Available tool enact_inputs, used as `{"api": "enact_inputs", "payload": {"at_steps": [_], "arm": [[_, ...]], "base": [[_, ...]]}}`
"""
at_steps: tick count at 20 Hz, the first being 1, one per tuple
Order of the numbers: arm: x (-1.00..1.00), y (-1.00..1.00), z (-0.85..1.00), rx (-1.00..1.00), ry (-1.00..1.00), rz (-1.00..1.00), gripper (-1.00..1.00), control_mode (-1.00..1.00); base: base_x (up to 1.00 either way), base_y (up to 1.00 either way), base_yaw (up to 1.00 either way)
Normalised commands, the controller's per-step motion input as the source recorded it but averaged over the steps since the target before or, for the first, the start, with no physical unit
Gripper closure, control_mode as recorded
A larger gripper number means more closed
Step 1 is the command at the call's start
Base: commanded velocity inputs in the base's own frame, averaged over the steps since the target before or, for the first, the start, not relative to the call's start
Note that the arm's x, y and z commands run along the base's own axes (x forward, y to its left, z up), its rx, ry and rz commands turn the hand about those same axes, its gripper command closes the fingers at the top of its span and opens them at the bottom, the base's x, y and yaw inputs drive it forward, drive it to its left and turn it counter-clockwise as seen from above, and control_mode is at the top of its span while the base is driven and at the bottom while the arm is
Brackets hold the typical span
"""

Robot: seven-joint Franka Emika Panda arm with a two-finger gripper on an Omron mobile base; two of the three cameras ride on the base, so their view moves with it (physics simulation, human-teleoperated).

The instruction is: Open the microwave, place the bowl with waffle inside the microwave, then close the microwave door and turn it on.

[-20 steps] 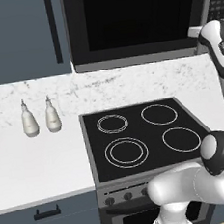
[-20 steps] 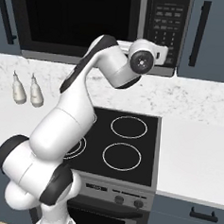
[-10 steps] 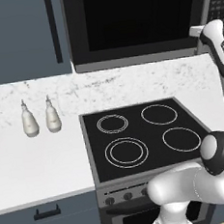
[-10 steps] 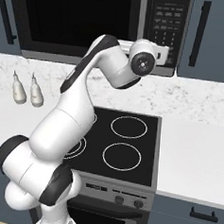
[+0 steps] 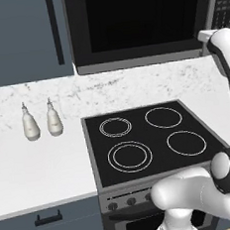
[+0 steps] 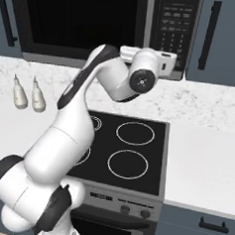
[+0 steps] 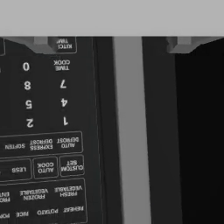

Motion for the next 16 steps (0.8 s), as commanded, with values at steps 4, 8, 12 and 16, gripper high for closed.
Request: {"api": "enact_inputs", "payload": {"at_steps": [4, 8, 12, 16], "arm": [[-0.65, -0.11, 0.00, 0.00, 0.00, 0.00, -1.00, -1.00], [-0.62, -0.06, 0.00, 0.00, 0.00, 0.00, -1.00, -1.00], [-0.26, -0.10, 0.00, 0.00, 0.04, 0.00, -1.00, -1.00], [0.08, -0.38, 0.00, 0.00, 0.05, 0.00, -1.00, -1.00]], "base": [[0.00, 0.00, 0.00], [0.00, 0.00, 0.00], [0.00, 0.00, 0.00], [0.00, 0.00, 0.00]]}}
